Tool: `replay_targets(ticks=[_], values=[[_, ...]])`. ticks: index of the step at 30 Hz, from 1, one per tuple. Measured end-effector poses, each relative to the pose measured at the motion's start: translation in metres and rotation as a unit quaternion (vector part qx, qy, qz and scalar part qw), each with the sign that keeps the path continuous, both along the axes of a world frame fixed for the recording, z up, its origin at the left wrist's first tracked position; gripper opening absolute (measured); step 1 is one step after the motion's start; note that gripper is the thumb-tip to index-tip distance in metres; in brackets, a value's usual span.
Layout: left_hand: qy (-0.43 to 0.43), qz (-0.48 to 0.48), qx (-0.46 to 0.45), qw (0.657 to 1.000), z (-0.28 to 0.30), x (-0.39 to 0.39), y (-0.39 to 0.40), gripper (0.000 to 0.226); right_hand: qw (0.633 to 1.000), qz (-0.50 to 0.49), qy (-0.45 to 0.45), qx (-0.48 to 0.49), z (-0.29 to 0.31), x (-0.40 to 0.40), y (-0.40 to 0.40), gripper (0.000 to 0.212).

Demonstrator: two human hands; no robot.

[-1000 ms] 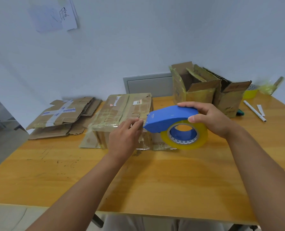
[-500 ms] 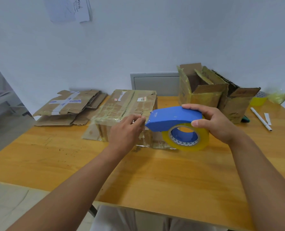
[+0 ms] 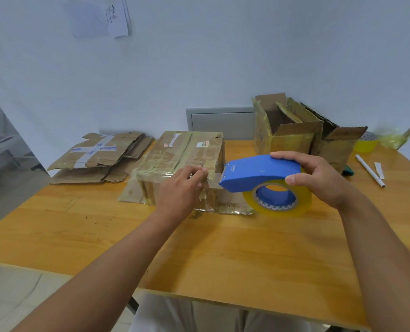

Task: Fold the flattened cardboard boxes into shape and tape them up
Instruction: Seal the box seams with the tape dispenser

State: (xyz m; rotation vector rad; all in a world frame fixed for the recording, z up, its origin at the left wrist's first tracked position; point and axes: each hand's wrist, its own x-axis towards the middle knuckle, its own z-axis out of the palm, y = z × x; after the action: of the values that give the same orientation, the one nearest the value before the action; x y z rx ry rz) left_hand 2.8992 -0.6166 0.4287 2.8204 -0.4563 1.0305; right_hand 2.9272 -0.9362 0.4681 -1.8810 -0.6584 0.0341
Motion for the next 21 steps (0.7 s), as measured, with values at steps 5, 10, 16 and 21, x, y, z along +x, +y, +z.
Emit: replay_targets(ticks=[5, 10, 16, 21], values=[[0.014, 0.007, 0.003, 1.000, 0.003, -0.003, -0.003, 0.027, 0.999, 0.018, 0.003, -0.032, 0.001, 0.005, 0.016, 0.046], [0.041, 0.012, -0.001, 0.999, 0.005, -0.004, -0.002, 0.030, 0.998, 0.015, -0.009, -0.061, 0.021, 0.017, 0.032, 0.037], [0.057, 0.011, 0.000, 0.998, 0.008, -0.006, -0.004, 0.031, 0.990, 0.032, 0.006, -0.135, 0.027, 0.025, 0.036, 0.028], [0.059, 0.014, 0.003, 0.998, 0.006, -0.003, -0.002, 0.033, 0.995, -0.064, -0.005, -0.074, -0.007, 0.017, 0.019, 0.034]])
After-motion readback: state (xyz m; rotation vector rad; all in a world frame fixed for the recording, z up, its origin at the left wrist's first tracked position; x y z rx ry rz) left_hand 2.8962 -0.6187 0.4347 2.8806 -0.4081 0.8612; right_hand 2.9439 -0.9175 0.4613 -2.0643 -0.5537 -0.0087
